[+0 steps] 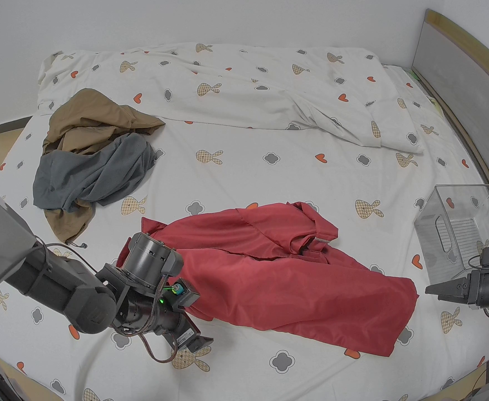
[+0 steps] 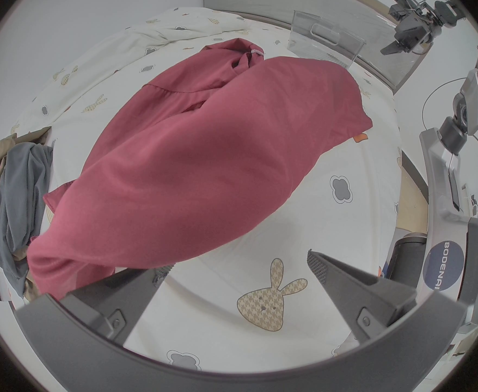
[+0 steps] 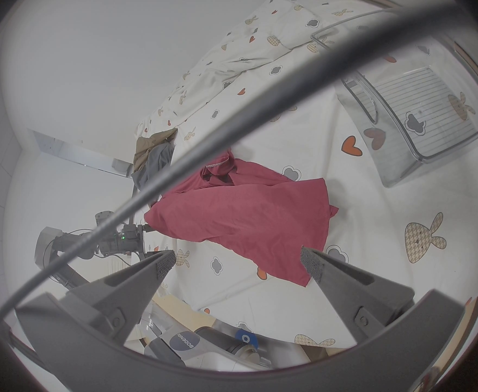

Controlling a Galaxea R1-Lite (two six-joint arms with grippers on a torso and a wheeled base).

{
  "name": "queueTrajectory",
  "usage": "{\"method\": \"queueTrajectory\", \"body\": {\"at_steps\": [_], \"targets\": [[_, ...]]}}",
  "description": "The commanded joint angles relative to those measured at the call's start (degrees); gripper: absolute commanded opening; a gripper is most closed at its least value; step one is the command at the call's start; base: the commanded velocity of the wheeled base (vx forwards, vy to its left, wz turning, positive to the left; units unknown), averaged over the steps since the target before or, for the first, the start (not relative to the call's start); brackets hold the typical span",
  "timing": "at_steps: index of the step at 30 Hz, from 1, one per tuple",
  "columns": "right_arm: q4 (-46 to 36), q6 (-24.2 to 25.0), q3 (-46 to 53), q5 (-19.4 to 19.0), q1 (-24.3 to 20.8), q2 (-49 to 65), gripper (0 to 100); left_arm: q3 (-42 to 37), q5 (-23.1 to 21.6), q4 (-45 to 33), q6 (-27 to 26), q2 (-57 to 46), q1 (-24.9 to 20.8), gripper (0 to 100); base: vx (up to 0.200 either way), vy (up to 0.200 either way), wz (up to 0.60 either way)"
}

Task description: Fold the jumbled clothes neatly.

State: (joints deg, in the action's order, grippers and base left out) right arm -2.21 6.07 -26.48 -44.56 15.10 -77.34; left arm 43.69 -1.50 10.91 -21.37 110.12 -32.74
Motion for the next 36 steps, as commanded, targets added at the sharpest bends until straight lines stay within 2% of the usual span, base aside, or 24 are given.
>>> {"method": "queueTrajectory", "body": {"at_steps": [1,15,23,36], "targets": [[0.01,-0.01,-0.07,0.0,-0.16,-0.09,100,0.43,0.01,0.16,-0.08,1.24,0.49,100,0.0,0.0,0.0],[0.01,-0.01,-0.07,0.0,-0.07,-0.01,100,3.59,-0.08,0.16,-1.31,3.09,1.37,100,0.0,0.0,0.0],[0.01,-0.01,-0.07,0.0,0.01,-0.01,100,4.03,-0.08,0.34,-1.57,6.16,4.53,100,0.0,0.0,0.0],[0.01,-0.01,-0.15,-0.09,-0.16,-0.01,100,5.35,-0.08,0.43,-2.1,0.19,3.3,100,0.0,0.0,0.0]]}}
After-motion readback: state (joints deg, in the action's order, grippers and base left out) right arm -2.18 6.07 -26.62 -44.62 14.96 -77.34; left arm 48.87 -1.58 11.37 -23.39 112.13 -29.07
